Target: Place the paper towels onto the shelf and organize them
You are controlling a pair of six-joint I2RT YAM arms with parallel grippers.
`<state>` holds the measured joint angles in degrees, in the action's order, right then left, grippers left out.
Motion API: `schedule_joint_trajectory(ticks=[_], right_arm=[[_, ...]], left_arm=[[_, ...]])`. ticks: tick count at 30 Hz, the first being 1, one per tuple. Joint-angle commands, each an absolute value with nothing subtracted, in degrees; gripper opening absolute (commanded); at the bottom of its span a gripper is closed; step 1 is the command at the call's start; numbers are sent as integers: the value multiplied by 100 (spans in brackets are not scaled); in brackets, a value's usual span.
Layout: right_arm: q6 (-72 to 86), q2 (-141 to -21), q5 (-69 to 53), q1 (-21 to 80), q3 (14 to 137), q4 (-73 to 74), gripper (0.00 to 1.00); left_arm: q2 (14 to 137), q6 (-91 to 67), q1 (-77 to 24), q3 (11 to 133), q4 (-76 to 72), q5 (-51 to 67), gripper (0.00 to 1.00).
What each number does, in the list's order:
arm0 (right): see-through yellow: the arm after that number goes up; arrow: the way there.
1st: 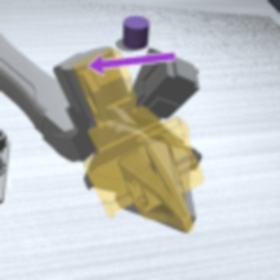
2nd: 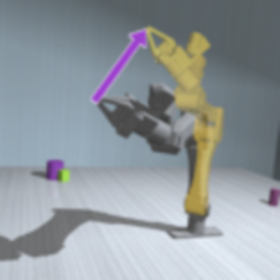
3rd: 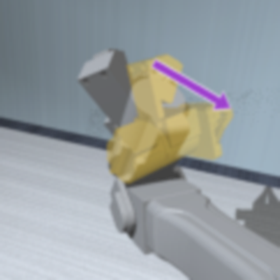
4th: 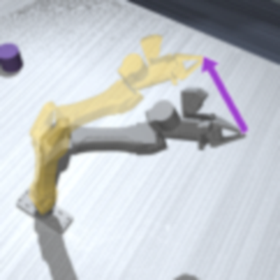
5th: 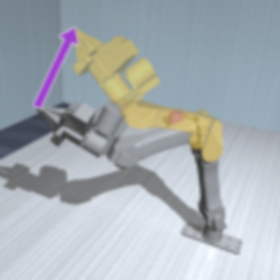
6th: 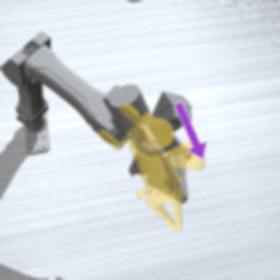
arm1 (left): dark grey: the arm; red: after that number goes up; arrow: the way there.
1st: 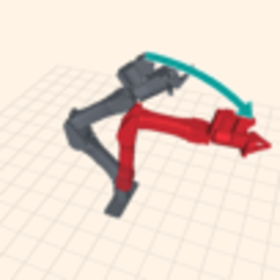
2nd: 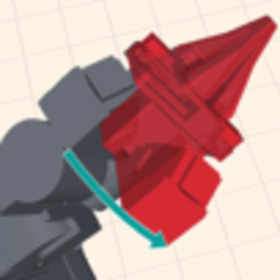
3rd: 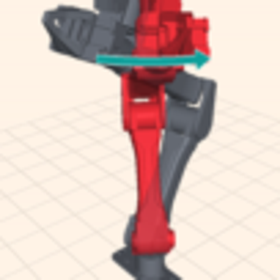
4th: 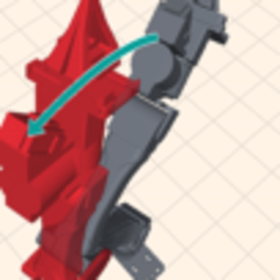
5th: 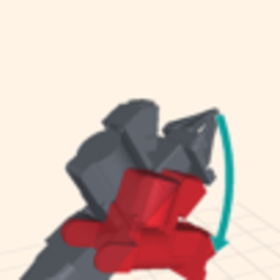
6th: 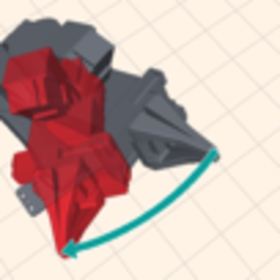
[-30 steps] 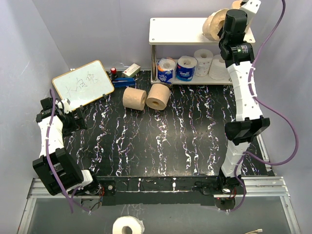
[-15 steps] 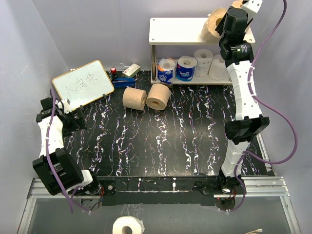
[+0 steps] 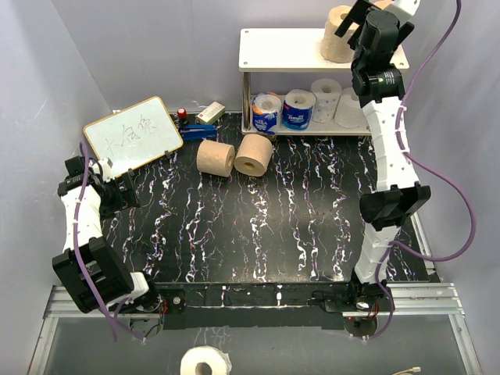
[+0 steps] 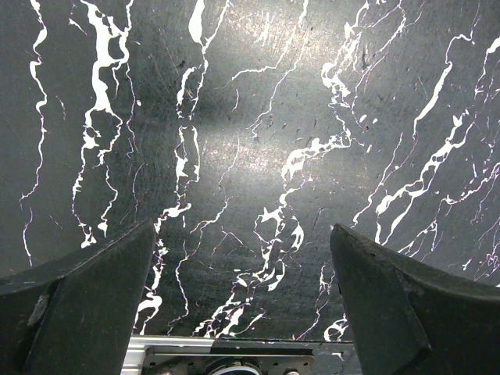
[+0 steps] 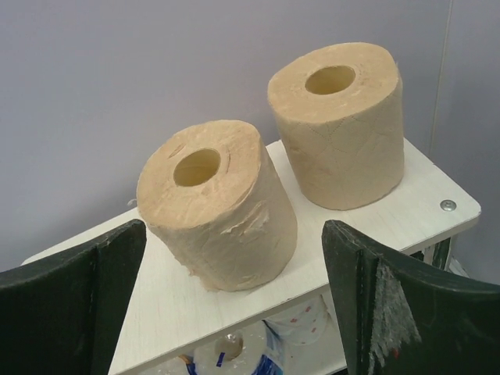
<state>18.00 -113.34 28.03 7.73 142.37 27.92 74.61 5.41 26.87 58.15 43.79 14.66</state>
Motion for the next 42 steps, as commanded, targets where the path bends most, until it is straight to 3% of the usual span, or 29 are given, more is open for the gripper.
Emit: schedule_joint_trajectory(ticks=[1, 4, 9, 14, 19, 27, 36, 42], right_arm=[[1799, -10426, 2238, 940, 13917, 2063, 95], [1642, -9364, 2267, 1824, 12890, 2339, 96], [1490, -7874, 3967, 4308, 10349, 2732, 98], [2458, -8910, 5563, 5244, 9813, 5423, 98], [3315, -9920, 6526, 5683, 9656, 6523, 98], [1482, -9829, 5796, 5673, 8126, 2993, 98], [27, -10588, 5816, 5412, 8015, 1219, 95], [175, -10909, 5476, 4931, 8122, 1020, 95]], left_arm=[[7505, 602, 2716, 5843, 4497, 1570, 93], [7506, 592, 2716, 5845, 4494, 1528, 93], [7488, 571, 2733, 5826, 4465, 1450, 93], [7542, 570, 2742, 5827, 4465, 1433, 93], [7483, 557, 2742, 5823, 4463, 1433, 93], [7340, 583, 2750, 5817, 4457, 1512, 93], [7267, 561, 2795, 5802, 4430, 1404, 93], [7163, 552, 2821, 5787, 4406, 1375, 93]])
